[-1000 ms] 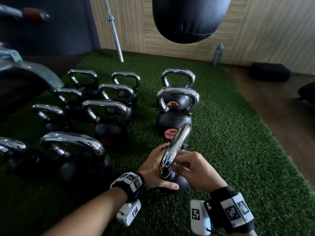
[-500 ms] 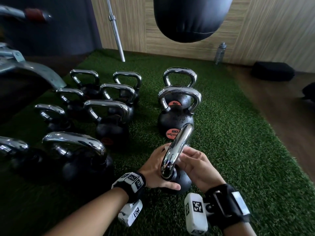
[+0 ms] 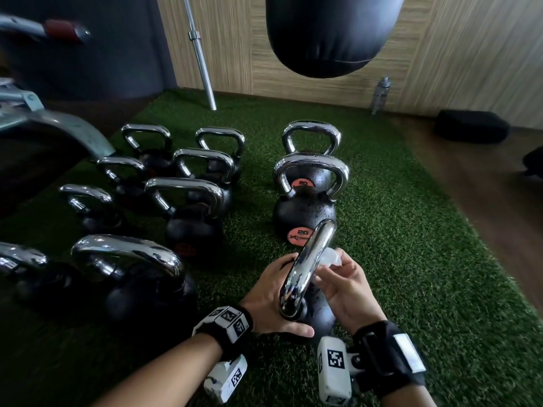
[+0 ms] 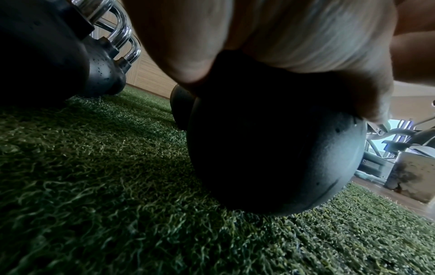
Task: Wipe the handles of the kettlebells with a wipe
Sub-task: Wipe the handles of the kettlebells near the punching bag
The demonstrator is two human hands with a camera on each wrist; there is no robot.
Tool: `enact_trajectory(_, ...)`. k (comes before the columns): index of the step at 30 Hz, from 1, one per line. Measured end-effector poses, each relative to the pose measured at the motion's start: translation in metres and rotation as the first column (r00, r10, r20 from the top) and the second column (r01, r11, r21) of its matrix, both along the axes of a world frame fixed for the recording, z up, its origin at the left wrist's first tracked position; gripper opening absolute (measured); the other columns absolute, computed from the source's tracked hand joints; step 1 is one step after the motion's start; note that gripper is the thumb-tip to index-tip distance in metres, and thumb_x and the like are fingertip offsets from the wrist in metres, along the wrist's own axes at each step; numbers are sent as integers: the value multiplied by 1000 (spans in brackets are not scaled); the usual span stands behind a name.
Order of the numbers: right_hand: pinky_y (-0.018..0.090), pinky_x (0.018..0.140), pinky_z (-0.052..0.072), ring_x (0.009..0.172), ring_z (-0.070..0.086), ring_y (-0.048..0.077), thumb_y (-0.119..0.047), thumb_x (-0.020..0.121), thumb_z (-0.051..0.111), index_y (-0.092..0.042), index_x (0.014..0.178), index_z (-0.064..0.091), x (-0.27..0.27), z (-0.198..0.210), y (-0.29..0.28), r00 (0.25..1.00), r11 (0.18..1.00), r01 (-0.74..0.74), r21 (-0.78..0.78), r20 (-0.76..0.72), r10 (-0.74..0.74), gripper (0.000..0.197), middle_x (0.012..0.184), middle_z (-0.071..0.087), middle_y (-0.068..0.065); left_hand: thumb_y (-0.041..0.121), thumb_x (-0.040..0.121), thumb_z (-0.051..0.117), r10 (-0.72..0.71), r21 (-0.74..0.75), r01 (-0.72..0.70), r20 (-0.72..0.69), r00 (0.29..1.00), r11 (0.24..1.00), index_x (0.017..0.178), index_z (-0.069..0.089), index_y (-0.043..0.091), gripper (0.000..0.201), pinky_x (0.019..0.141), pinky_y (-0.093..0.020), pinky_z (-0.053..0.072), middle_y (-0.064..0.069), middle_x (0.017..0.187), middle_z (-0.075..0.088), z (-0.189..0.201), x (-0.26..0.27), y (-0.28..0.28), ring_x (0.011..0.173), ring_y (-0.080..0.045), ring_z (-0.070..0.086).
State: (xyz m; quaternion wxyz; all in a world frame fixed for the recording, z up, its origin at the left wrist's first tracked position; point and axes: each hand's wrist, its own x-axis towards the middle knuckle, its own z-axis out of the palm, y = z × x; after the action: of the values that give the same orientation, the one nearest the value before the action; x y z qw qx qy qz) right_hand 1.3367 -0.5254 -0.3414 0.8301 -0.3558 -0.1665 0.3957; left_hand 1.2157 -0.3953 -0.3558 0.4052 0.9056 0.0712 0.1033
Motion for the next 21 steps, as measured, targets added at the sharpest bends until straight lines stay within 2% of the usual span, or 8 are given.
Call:
enact_trajectory(2,37,67,64,72,74,29,-11,53,100,-8,77,65,-1,2,-3,992,998,30,-61,124,-22,42,86,72,24,26,54,102,6,-7,-6,9,1000,1000,130,18,69,121,124,-37,28,38,136,17,-2,1,1,145,-13,32)
enact_trajectory(4,42,69,62,72,71,30,-5,59,96,-8,79,62,0,4,-1,953,969,191,-155,267,-145,39,85,73,24,28,52,102,18,-21,-18,5,1000,1000,122,5,86,133,123,-35,29,37,139,19,-5,1,3,145,-11,32)
enact_trajectory(6,31,63,59,65,68,18,14,69,82,-7,81,60,2,4,5,866,892,406,-200,397,-306,33,74,73,10,32,51,103,36,-25,-36,-4,999,999,117,3,89,132,123,-34,29,37,140,18,-7,2,4,145,-8,32)
enact_trajectory(10,17,60,55,63,70,5,22,76,74,-4,80,60,-1,8,10,727,775,596,-211,553,-408,29,68,74,-2,31,52,103,30,-47,-31,-19,999,998,125,21,64,115,124,-30,26,36,139,20,-11,2,5,145,-6,30)
enact_trajectory(13,20,63,58,67,72,8,7,74,84,-13,77,66,-5,8,8,615,667,700,-257,692,-379,27,75,75,-3,30,52,103,20,-42,-21,-19,1000,999,123,22,58,111,124,-27,24,37,136,20,-9,4,5,144,-5,29)
enact_trajectory(16,15,60,55,62,68,-1,-6,73,87,-21,75,67,-2,11,15,526,542,793,-278,762,-378,26,70,72,-8,31,53,102,-2,-14,2,-22,1000,1000,123,19,57,112,124,-22,20,39,134,16,-8,4,5,143,-3,27)
enact_trajectory(18,13,57,50,57,62,-1,-7,73,85,-20,74,65,4,13,22,522,463,824,-327,755,-396,24,69,70,-9,39,52,101,-16,-23,17,6,1000,1000,129,18,59,115,124,-21,20,39,136,18,-9,4,7,143,2,27)
enact_trajectory(21,24,61,54,58,63,7,-8,74,79,-16,73,64,10,14,27,574,391,809,-438,732,-367,18,66,68,-6,54,46,94,-34,-78,37,35,999,996,124,9,83,119,123,-22,23,52,135,28,-8,3,10,143,5,27)
